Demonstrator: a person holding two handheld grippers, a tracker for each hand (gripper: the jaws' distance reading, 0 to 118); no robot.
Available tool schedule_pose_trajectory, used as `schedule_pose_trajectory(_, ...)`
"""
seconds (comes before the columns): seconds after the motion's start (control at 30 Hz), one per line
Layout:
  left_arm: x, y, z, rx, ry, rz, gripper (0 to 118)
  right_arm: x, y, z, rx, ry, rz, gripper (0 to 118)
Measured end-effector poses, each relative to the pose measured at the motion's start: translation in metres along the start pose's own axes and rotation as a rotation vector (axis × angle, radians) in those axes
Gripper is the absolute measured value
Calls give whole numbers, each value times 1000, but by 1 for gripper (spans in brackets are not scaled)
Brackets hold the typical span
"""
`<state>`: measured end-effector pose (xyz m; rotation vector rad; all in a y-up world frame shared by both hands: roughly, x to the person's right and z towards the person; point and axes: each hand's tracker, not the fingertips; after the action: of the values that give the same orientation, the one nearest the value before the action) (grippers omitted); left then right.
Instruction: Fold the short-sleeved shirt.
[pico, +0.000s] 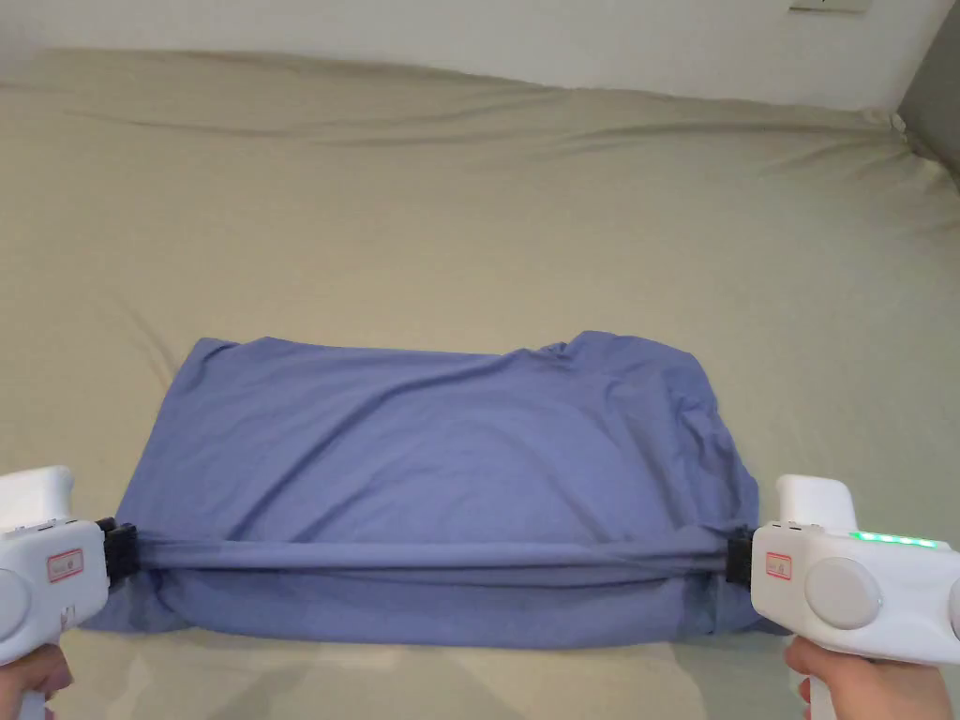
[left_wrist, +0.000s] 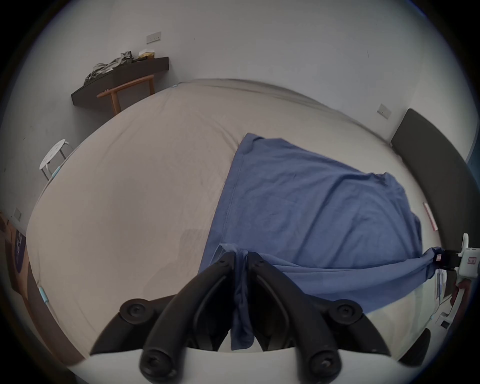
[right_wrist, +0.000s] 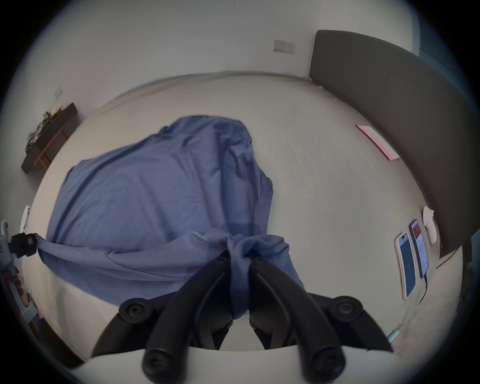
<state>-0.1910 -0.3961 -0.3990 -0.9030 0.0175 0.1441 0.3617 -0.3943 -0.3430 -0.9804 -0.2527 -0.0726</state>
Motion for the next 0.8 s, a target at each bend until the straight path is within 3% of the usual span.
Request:
schedule_pose_trajectory(0.37,17,14,-56,-63,29,-61,8,-11,8,-57,-95,-39,1,9)
schedule_pose_trajectory(0.4,16,17,-54,-64,31,-69,11,-10,9,-51,-60,-37,0,16)
schedule_pose_trajectory(0.43,17,19,-52,-65,27,-71,21,-12,9,-46,-1,-50,13,36)
schedule_pose_trajectory(0.47,18,22,-47,-51,42,-77,36,-13,11,-37,77,-124,36,62)
schedule_pose_trajectory(0.5,19,28,-38,5,86,-79,61,-11,14,-27,144,-165,40,92)
schedule_pose_trajectory(0.53,20,33,-26,52,80,-82,96,-7,18,-15,198,-160,23,112)
schedule_pose_trajectory(0.57,20,37,-10,117,60,-72,108,-6,21,-2,248,-132,-9,115)
schedule_pose_trajectory(0.67,26,55,41,322,9,-49,110,-6,39,52,382,-111,-40,113)
schedule_pose_trajectory(0.8,43,69,118,546,-26,-94,110,-22,54,131,601,-85,23,113)
